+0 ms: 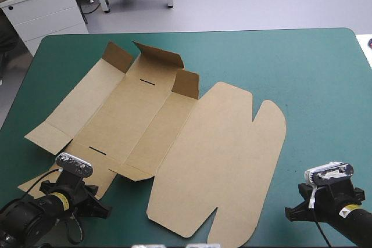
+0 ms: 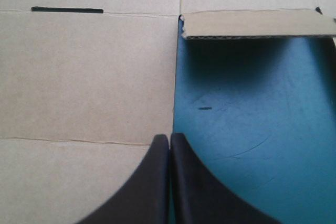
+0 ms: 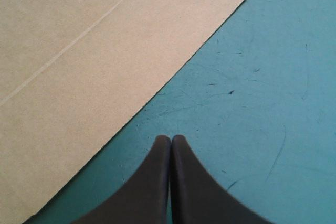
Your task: Fold the box
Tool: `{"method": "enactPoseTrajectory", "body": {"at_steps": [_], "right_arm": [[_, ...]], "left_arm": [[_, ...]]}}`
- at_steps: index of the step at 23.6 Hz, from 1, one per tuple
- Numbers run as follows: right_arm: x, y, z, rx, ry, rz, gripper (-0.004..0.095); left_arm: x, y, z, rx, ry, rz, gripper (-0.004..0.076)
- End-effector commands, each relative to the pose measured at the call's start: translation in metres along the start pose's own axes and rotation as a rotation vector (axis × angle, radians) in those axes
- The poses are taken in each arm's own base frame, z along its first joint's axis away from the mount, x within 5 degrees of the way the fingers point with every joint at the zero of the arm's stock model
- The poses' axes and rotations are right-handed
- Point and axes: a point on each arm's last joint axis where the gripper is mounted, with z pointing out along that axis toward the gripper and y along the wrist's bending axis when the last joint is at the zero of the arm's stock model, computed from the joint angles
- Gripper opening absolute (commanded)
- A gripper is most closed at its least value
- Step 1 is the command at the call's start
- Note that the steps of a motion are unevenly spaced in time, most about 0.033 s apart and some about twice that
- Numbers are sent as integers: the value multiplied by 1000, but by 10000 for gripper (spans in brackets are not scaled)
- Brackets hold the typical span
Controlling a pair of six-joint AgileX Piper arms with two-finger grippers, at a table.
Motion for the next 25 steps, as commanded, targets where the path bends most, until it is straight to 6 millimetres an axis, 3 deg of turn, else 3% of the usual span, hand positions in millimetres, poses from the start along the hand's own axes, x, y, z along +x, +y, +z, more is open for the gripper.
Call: {"method": "enactPoseTrajectory", "body": {"at_steps": [1,20,22,24,25], "right_arm": [[-9,0,-5,9,-59,-6,-20],[-9,0,-4,3,-51,-7,-9],[-9,0,-4,4,-52,-9,70],[-9,0,-4,2,-52,-10,360],[-9,0,-4,2,-52,-10,447]], "left_arm": [[-11,-2,-7,16,-68,-11,-10],[-11,-1,-7,11,-68,-7,-10],[-11,-1,-7,11,-68,-7,-10],[-11,-1,-7,5,-69,-2,-10],[-11,-1,-7,5,-69,-2,-10]]}}
